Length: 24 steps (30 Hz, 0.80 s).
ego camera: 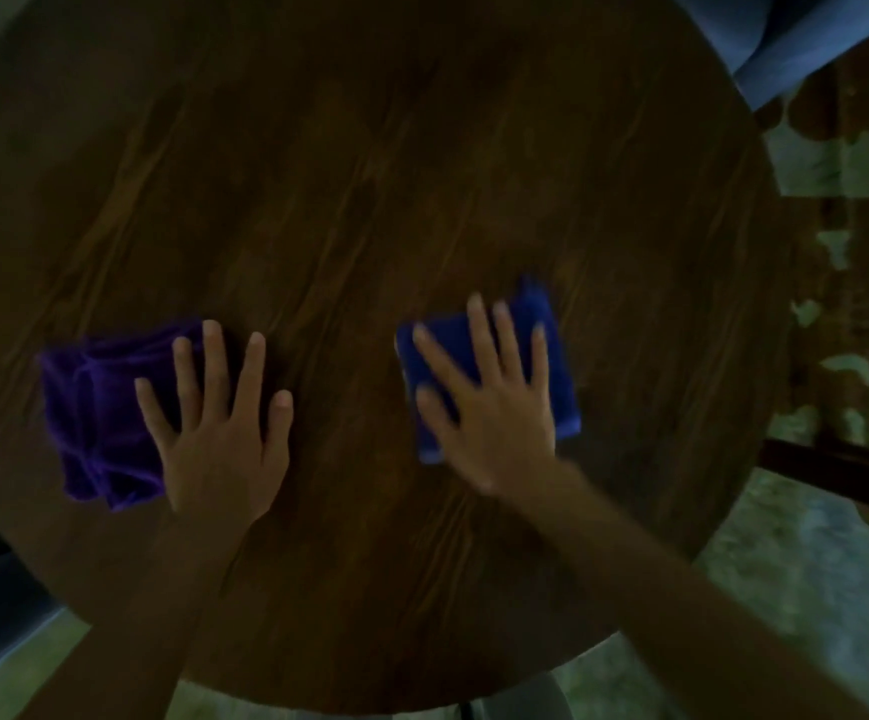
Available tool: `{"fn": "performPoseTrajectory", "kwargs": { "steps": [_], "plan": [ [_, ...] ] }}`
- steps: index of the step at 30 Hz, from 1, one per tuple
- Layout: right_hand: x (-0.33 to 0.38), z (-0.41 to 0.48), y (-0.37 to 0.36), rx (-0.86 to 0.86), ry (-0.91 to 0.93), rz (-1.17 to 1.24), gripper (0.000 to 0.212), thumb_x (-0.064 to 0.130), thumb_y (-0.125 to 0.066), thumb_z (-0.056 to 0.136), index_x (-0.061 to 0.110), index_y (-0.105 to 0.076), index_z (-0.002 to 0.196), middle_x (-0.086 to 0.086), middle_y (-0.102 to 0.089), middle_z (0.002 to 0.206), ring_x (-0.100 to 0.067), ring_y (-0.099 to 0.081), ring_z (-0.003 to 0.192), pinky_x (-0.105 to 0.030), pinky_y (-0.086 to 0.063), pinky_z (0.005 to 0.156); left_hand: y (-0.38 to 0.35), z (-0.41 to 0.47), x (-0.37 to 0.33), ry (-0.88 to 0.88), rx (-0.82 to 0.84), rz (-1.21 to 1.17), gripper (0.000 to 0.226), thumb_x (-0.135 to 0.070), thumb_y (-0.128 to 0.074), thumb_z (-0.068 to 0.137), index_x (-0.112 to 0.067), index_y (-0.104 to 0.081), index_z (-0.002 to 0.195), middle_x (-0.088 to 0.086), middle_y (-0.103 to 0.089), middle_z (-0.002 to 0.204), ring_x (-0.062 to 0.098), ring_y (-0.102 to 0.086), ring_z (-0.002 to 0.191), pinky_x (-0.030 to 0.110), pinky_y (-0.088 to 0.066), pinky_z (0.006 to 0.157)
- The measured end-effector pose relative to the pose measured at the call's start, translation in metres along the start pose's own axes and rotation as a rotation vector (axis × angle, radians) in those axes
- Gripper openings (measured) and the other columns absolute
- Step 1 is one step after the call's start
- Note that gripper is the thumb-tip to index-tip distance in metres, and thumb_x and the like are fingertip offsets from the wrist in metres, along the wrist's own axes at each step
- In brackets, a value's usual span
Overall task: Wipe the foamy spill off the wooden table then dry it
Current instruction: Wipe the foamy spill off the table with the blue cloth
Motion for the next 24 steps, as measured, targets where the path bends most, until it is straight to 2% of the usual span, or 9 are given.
{"fn": "performPoseTrajectory", "kwargs": {
  "steps": [3, 5, 7, 9, 12, 15, 17, 20, 24],
  "plan": [
    [-0.089, 0.065, 0.037, -0.065, -0.204, -0.051, 0.063, 0.063, -0.024, 0.106, 0.044, -0.013, 0.165, -0.010, -0.002, 0.175, -0.034, -0.001, 0.161, -0.063, -0.001, 0.126, 0.000, 0.000, -0.003, -0.014, 0.002, 0.017, 0.065, -0.055, -0.021, 0.104, -0.024, -0.021, 0.162, 0.007, -0.008, 0.172, 0.032, -0.002, 0.158, 0.062, 0.003, 0.124],
    [-0.152, 0.058, 0.050, -0.048, -0.399, -0.054, 0.065, 0.066, -0.016, 0.104, 0.045, -0.004, 0.165, -0.008, 0.005, 0.175, -0.032, 0.005, 0.161, -0.063, -0.001, 0.126, -0.001, 0.000, -0.003, -0.016, 0.006, 0.030, 0.065, -0.055, -0.020, 0.104, -0.025, -0.021, 0.162, 0.007, -0.007, 0.172, 0.033, -0.002, 0.158, 0.064, 0.002, 0.123],
    [-0.164, 0.018, 0.049, -0.023, -0.428, -0.082, 0.064, 0.065, -0.011, 0.105, 0.044, -0.001, 0.165, -0.008, 0.008, 0.175, -0.032, 0.007, 0.161, -0.064, -0.003, 0.126, -0.001, 0.001, -0.002, -0.012, 0.009, 0.036, 0.065, -0.056, -0.018, 0.104, -0.027, -0.019, 0.162, 0.006, -0.007, 0.173, 0.034, -0.002, 0.158, 0.066, -0.001, 0.123],
    [-0.129, -0.034, 0.030, 0.011, -0.342, -0.129, 0.063, 0.061, -0.014, 0.106, 0.041, -0.007, 0.165, -0.012, 0.004, 0.175, -0.035, 0.004, 0.161, -0.066, -0.007, 0.125, -0.002, 0.002, -0.001, -0.007, 0.013, 0.030, 0.065, -0.057, -0.017, 0.104, -0.027, -0.019, 0.162, 0.006, -0.008, 0.173, 0.034, -0.003, 0.159, 0.066, -0.002, 0.123],
    [-0.024, -0.082, -0.011, 0.111, 0.001, -0.128, 0.061, 0.061, -0.021, 0.107, 0.044, -0.013, 0.164, -0.014, 0.000, 0.174, -0.039, -0.003, 0.160, -0.069, -0.008, 0.123, 0.000, 0.002, -0.001, -0.007, 0.012, 0.028, 0.065, -0.056, -0.018, 0.104, -0.028, -0.020, 0.162, 0.006, -0.009, 0.173, 0.034, -0.003, 0.159, 0.067, -0.003, 0.122],
    [0.044, -0.036, -0.024, 0.138, 0.281, -0.099, 0.063, 0.064, -0.027, 0.106, 0.046, -0.011, 0.164, -0.010, 0.000, 0.175, -0.036, 0.000, 0.161, -0.063, 0.003, 0.126, 0.001, 0.003, -0.001, -0.018, -0.005, 0.028, 0.066, -0.055, -0.020, 0.103, -0.026, -0.025, 0.162, 0.007, -0.012, 0.172, 0.034, -0.005, 0.158, 0.067, -0.004, 0.122],
    [0.040, 0.028, -0.009, 0.096, 0.328, -0.090, 0.064, 0.065, -0.028, 0.105, 0.047, -0.009, 0.164, -0.009, 0.000, 0.175, -0.034, 0.004, 0.161, -0.060, 0.007, 0.126, 0.000, 0.003, 0.000, -0.021, -0.013, 0.038, 0.066, -0.055, -0.020, 0.102, -0.026, -0.025, 0.161, 0.007, -0.013, 0.172, 0.033, -0.005, 0.158, 0.066, -0.004, 0.122],
    [-0.035, 0.097, 0.025, 0.016, 0.148, -0.174, 0.063, 0.066, -0.023, 0.105, 0.049, -0.008, 0.164, -0.007, 0.000, 0.175, -0.034, 0.003, 0.161, -0.059, 0.006, 0.127, 0.000, 0.001, -0.004, -0.052, -0.036, 0.049, 0.066, -0.055, -0.020, 0.103, -0.024, -0.025, 0.161, 0.008, -0.012, 0.171, 0.034, -0.005, 0.158, 0.067, -0.002, 0.122],
    [-0.171, 0.077, 0.061, -0.066, -0.411, -0.083, 0.065, 0.069, -0.014, 0.103, 0.049, 0.004, 0.162, -0.006, 0.007, 0.175, -0.031, 0.007, 0.161, -0.060, 0.004, 0.127, 0.010, -0.012, -0.019, -0.115, -0.085, 0.027, 0.063, -0.046, -0.029, 0.103, -0.019, -0.026, 0.160, 0.009, -0.013, 0.171, 0.032, -0.008, 0.158, 0.065, 0.002, 0.123]
  ]
}}
Point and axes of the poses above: each hand's wrist, its own z-axis towards the middle knuckle, its own y-axis out of the back of the hand, x = y × z, the point moved 9 cm from there along z, towards the middle knuckle
